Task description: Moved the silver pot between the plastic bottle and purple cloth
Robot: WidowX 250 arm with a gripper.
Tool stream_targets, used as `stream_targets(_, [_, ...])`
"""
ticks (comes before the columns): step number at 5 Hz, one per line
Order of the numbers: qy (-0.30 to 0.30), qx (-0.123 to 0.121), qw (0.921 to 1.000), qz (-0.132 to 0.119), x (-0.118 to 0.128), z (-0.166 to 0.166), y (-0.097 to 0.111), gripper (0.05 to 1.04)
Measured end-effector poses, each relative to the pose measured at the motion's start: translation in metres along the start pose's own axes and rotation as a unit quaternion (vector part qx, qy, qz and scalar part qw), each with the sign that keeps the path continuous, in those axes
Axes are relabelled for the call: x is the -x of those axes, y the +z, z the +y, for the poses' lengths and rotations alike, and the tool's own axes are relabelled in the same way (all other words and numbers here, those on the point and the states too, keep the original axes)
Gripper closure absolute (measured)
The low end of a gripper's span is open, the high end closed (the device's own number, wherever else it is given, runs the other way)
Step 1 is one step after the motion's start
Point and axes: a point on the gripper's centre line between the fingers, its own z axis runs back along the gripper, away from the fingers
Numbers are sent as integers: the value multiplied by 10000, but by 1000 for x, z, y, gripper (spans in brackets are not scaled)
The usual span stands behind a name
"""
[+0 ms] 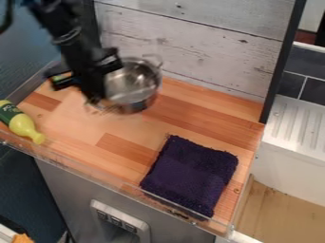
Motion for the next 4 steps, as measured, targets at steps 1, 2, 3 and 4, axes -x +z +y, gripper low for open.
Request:
stream_targets(1, [-133,-177,9998,-28,8,21,-5,1009])
stream_targets(2, [-291,-257,9992,-80,11,36,-11,1009])
stream_targets(3, [-426,-373,9984,49,18,45,-30,1009])
stream_targets(4, [-514,-554,9971,71,25,53,-43,1009])
